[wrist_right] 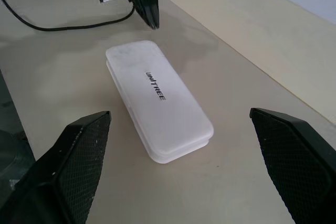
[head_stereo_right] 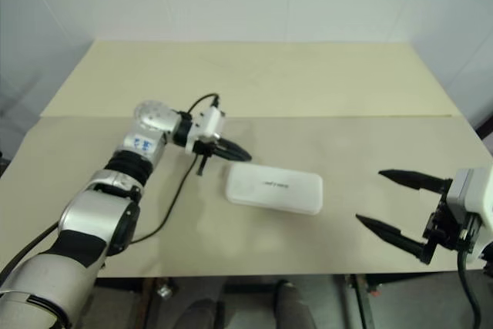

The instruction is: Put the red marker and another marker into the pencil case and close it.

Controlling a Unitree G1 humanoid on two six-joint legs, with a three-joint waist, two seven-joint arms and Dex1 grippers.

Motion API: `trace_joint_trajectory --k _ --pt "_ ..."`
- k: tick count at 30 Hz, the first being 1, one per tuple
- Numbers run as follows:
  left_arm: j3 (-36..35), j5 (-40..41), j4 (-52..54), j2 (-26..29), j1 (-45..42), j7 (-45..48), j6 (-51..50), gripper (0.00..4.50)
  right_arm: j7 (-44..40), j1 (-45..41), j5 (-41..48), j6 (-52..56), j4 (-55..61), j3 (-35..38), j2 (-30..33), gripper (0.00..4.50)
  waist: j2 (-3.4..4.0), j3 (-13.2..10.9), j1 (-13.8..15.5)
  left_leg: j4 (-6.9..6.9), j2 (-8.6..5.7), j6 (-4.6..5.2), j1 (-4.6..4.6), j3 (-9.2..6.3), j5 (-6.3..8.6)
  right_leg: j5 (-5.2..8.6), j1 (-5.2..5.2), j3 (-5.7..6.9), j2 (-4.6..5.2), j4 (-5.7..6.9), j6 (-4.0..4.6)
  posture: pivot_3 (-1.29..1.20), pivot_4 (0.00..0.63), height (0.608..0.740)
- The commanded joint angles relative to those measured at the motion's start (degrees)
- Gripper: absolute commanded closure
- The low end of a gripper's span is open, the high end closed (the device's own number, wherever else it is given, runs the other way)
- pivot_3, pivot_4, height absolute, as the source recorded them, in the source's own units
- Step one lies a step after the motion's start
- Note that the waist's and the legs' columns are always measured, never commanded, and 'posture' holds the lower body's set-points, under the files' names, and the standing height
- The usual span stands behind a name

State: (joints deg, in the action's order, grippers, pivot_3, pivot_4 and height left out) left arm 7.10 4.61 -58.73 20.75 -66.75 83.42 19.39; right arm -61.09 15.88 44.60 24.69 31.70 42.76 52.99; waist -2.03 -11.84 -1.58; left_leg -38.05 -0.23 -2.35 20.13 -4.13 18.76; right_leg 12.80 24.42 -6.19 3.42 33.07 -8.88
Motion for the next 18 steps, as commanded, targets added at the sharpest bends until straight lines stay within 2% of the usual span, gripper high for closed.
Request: trace_joint_trajectory --k 1,6,7,8,9,12,18 --pt "-3.37 2.68 4.33 1.67 1.65 -2.25 -1.91 4.45 -0.59 -1.81 -0.68 -0.78 -1.13 -0.48 1.13 0.00 0.00 0.00 0.11 0.00 0.00 0.00 -0.01 -0.01 0.00 0.00 0.04 0.01 0.00 0.07 0.00 0.00 0.150 0.740" --pt "-9.54 8.08 9.59 3.34 6.33 -5.07 -7.03 4.45 -0.38 -4.33 -2.07 -0.78 -2.21 -3.22 1.48 0.00 0.00 0.00 0.14 -0.02 -0.02 0.00 -0.02 -0.02 0.00 0.00 0.22 0.02 0.03 0.32 0.00 0.00 0.150 0.740" --pt "-10.44 9.95 11.78 3.64 8.07 -3.10 -7.12 4.45 -0.31 -5.04 -2.28 -0.66 -2.53 -3.67 1.67 0.00 0.01 0.00 0.03 -0.02 -0.02 -0.01 -0.03 -0.02 0.00 0.00 0.23 0.02 0.04 0.34 0.00 0.00 0.150 0.740" --pt "-11.32 11.93 13.77 4.22 9.64 -1.29 -9.58 4.03 -0.23 -5.95 -2.38 -0.48 -2.87 -4.15 1.99 0.00 0.01 0.00 0.00 -0.02 -0.01 -0.02 -0.03 -0.02 0.01 -0.01 0.22 0.01 0.04 0.34 0.00 0.00 0.150 0.740" --pt "-11.86 13.32 15.33 4.60 10.73 -0.05 -11.53 3.90 -0.16 -6.57 -2.43 -0.34 -3.10 -4.46 2.21 0.00 0.01 0.00 -0.05 -0.01 -0.01 -0.02 -0.03 -0.02 0.01 0.00 0.23 0.03 0.04 0.37 0.01 0.00 0.150 0.740" --pt "-12.44 16.13 19.03 5.68 14.34 3.76 -13.36 2.92 -0.74 -8.07 -2.85 -0.12 -4.20 -5.05 2.80 0.00 0.01 0.00 0.05 -0.02 -0.01 -0.02 -0.09 -0.02 0.01 0.00 0.24 0.04 0.04 0.44 0.04 0.00 0.150 0.740" --pt "-13.02 22.67 19.99 8.53 17.61 8.95 -12.05 0.91 -0.95 -9.12 -3.15 0.45 -4.72 -5.52 3.40 0.00 0.01 0.00 0.23 -0.10 -0.01 -0.02 -0.24 -0.02 0.01 -0.01 0.20 0.05 0.05 0.45 0.06 0.00 0.150 0.740"
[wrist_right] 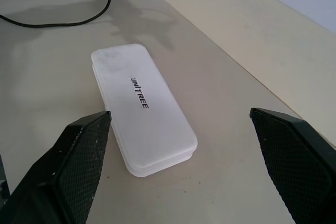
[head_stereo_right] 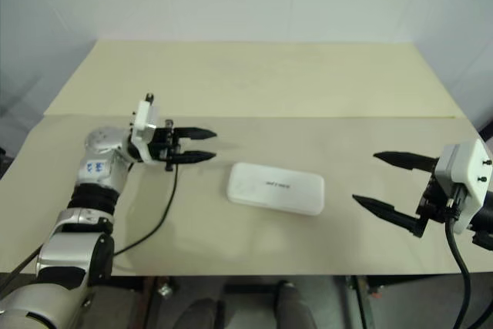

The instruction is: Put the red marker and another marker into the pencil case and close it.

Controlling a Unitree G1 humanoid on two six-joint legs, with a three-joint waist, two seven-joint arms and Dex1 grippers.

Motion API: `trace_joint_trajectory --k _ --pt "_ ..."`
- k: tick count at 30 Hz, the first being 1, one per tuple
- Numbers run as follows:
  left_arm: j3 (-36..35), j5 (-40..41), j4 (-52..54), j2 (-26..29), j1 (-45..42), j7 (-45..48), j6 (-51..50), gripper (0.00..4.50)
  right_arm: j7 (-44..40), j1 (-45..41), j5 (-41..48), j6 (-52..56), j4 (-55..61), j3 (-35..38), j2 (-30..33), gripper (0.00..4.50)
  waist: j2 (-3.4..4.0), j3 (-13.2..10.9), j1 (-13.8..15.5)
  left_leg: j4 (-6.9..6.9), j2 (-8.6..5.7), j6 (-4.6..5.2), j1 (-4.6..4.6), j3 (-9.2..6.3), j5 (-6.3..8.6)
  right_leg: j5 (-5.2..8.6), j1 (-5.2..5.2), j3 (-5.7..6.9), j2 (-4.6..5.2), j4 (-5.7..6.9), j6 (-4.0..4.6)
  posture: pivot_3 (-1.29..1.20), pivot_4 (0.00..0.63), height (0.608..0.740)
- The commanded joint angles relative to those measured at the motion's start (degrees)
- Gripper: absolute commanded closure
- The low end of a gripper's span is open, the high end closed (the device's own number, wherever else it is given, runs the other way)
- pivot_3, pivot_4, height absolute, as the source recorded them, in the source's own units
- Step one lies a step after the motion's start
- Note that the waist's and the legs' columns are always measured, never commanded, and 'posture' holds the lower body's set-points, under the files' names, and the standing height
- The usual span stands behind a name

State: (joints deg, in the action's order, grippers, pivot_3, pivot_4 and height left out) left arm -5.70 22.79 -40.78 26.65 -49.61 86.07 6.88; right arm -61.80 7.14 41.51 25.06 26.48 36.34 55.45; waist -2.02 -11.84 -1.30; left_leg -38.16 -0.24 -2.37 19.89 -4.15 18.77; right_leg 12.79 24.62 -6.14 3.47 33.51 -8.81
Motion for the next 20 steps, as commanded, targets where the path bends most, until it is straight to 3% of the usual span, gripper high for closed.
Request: trace_joint_trajectory --k 1,3,9,20 --pt "0.67 5.95 1.99 3.68 0.84 6.42 0.73 0.58 -0.10 -0.39 -0.10 0.26 0.59 0.92 0.96 0.00 0.00 0.00 -0.11 0.01 0.00 0.00 -0.01 0.00 0.00 0.00 0.00 0.00 0.00 0.00 0.00 0.00 0.150 0.740" --pt "1.65 8.04 1.68 4.50 0.97 6.43 1.58 0.04 -0.71 -0.01 -0.05 0.27 0.17 1.77 1.04 0.00 0.00 0.00 -0.26 0.02 0.01 0.00 -0.01 0.00 0.00 0.00 0.02 0.00 0.00 0.00 0.00 0.00 0.150 0.740" --pt "8.41 17.70 -1.64 9.84 -0.69 6.43 1.95 0.04 -1.17 0.24 2.21 2.48 2.42 2.50 1.49 0.00 0.00 0.00 -0.33 0.02 0.01 0.00 -0.06 0.01 0.00 0.00 0.00 0.00 0.01 0.02 0.04 0.00 0.150 0.740" --pt "15.36 22.64 -4.46 14.44 -2.51 6.43 4.47 0.04 3.99 -1.27 9.42 6.30 6.50 5.34 -1.72 0.00 0.00 0.00 -0.26 0.06 0.03 0.00 -0.08 0.01 0.00 0.03 -0.01 0.03 0.01 -0.01 0.09 0.00 0.150 0.740"
